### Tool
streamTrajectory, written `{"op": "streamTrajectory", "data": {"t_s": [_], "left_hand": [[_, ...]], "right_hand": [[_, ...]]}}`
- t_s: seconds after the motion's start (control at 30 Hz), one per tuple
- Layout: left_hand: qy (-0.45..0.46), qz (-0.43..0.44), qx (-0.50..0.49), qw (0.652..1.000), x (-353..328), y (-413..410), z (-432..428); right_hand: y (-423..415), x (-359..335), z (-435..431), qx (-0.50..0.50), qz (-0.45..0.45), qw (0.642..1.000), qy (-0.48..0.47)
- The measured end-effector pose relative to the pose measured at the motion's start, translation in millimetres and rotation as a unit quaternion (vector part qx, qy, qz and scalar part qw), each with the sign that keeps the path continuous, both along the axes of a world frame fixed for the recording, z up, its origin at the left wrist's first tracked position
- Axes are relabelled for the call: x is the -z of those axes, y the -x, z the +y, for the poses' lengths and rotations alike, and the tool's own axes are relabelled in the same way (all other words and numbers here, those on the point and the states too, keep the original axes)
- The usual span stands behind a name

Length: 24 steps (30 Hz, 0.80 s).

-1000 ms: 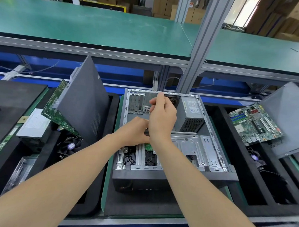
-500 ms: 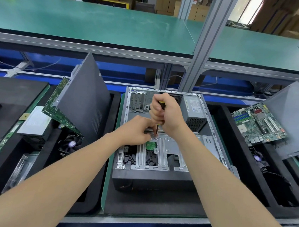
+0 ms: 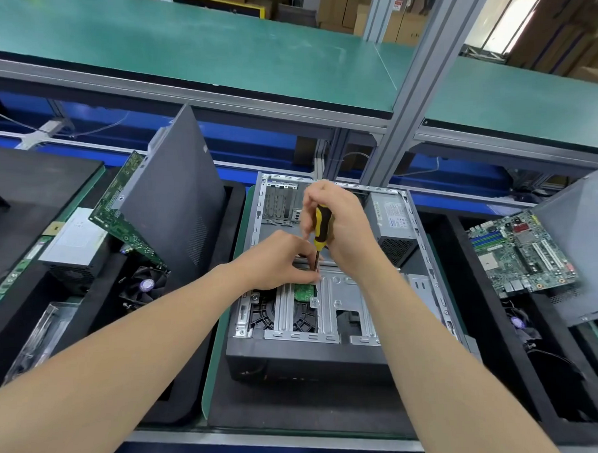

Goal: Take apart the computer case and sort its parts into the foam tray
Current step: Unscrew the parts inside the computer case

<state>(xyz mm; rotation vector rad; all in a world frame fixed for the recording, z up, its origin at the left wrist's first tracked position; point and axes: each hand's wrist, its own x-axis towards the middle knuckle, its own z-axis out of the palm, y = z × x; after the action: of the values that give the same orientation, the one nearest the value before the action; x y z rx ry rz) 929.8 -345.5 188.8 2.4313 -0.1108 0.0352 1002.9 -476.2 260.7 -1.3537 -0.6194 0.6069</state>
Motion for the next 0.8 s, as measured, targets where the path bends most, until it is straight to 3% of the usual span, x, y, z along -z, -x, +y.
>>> {"op": "streamTrajectory", "data": {"t_s": [0.13,0.33,0.47,0.63,0.8], "left_hand": [[0.01,-0.016,0.006,1.0,-1.2,1.1,-1.0],[-0.01,-0.01,0.007,1.0,-3.9,2.7,-4.4],[0.043,0.018,0.012,0.999,-4.9,4.2,0.2],[0.023,0.041,-0.007,0.999,-4.3,-0.4,0.0],[0.008,0.038,-0.011,0.999,-4.2,0.2,0.0]], "right_hand": [[26.1,0.7,11.9,0.212,-0.011,0.977,-0.011],[47.1,10.0,24.2,0.29,-0.06,0.954,0.045],[32.4,7.8,16.5,0.219,0.01,0.975,-0.03],[13.0,5.9,6.8,0.043,0.026,0.999,0.002],[-11.2,7.5,0.4,-0.134,0.095,0.986,-0.033]]}}
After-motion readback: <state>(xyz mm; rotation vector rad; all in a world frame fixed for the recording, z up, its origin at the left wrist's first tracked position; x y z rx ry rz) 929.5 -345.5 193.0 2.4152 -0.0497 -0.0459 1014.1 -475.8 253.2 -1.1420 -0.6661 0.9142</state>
